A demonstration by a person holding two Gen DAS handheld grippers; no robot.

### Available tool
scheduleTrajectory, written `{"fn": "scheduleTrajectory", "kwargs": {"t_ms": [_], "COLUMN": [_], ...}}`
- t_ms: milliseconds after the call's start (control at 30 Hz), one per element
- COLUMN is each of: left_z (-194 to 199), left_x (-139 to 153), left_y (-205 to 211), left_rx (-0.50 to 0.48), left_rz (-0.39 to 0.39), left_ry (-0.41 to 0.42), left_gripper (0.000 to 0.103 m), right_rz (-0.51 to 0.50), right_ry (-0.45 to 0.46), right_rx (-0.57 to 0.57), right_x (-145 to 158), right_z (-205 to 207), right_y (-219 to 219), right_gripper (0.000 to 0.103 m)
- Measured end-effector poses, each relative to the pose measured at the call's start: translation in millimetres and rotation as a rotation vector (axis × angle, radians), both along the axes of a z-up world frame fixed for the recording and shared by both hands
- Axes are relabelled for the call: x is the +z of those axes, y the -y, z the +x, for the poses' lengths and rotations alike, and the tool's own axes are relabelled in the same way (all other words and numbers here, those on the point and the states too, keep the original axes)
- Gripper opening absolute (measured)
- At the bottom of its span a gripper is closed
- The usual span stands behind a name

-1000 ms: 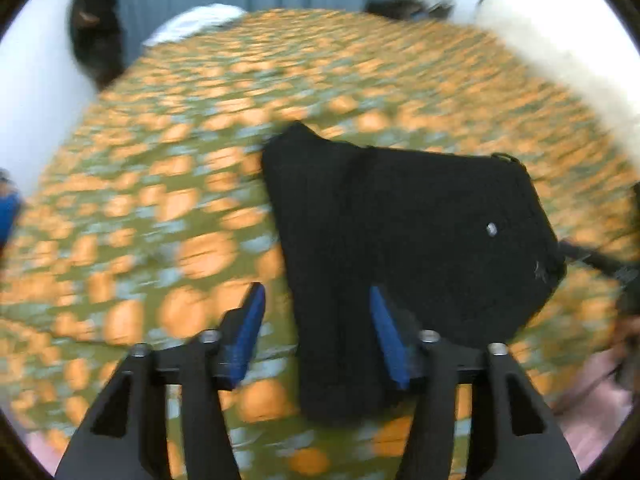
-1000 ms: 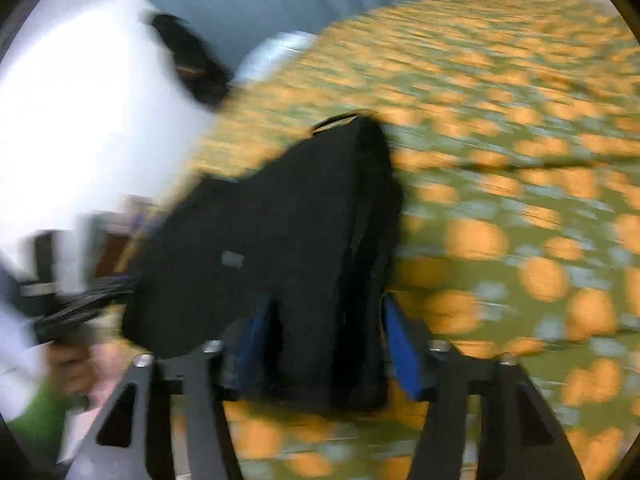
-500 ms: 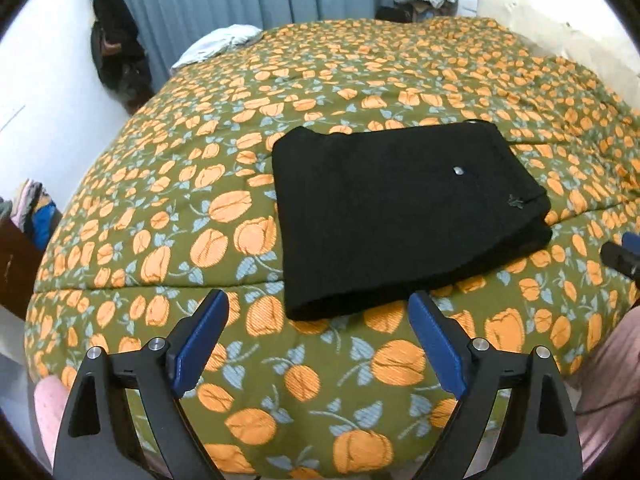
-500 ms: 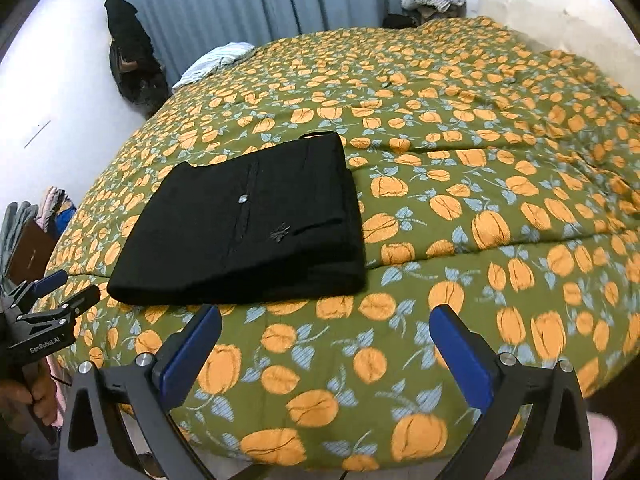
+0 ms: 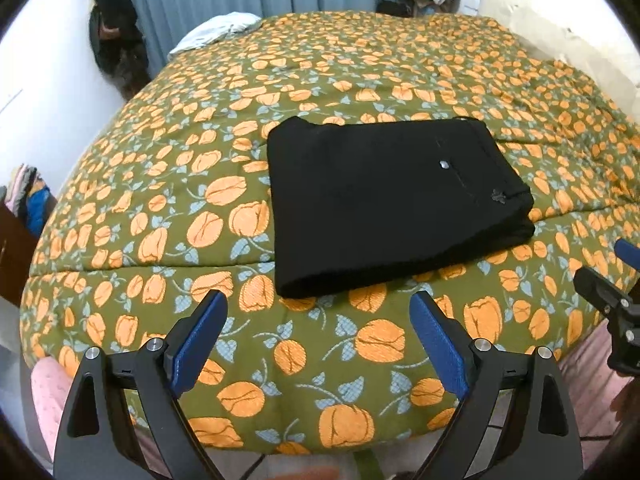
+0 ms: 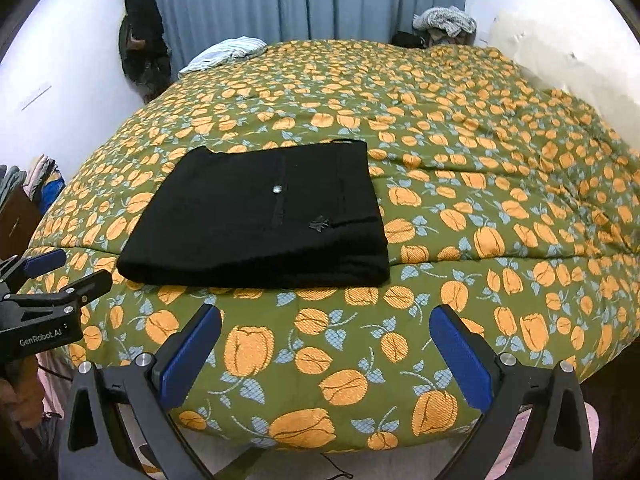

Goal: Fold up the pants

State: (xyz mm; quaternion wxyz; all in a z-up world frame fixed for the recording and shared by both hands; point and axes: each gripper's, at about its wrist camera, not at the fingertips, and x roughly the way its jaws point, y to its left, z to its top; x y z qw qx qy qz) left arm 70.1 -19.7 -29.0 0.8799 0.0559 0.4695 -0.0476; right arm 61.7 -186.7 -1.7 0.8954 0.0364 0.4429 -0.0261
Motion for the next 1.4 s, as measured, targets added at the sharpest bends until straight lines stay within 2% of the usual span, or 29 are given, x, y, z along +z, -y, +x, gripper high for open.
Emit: {"fn": "scheduleTrajectory", "kwargs": {"t_ms": [233,467,733,1400], "left_z": [-3.6,-8.6,-17.5,-20.2], "left_x": [4.3,14.7,30.0,30.6], "left_y": [0.2,-5.3,-2.9,4.3], "left_rx": [0.007,0.017,-0.024,-0.028], "left_rz": [0.027,0.011,-0.003,-0.020], "left_ry": [0.018,0.035,0.051,0.023], "left_gripper": [0.102,0.103,0.102,0.102], "right_rz": [-0.055,-0.065,-0.050,-0.022], "right_ry": [0.001,0.015,0.026,0.040], "right_rx": [-0.007,0.001,0.026,0.007], "right_x": [4.7,17.3,24.2,24.2], "right_z": [-6.2,-10.8,-14.3,-27.2], "right_y": [-11.9,-20.2,-26.0,-20.6], "right_gripper": [0.103,0.103,0.103,0.103]}}
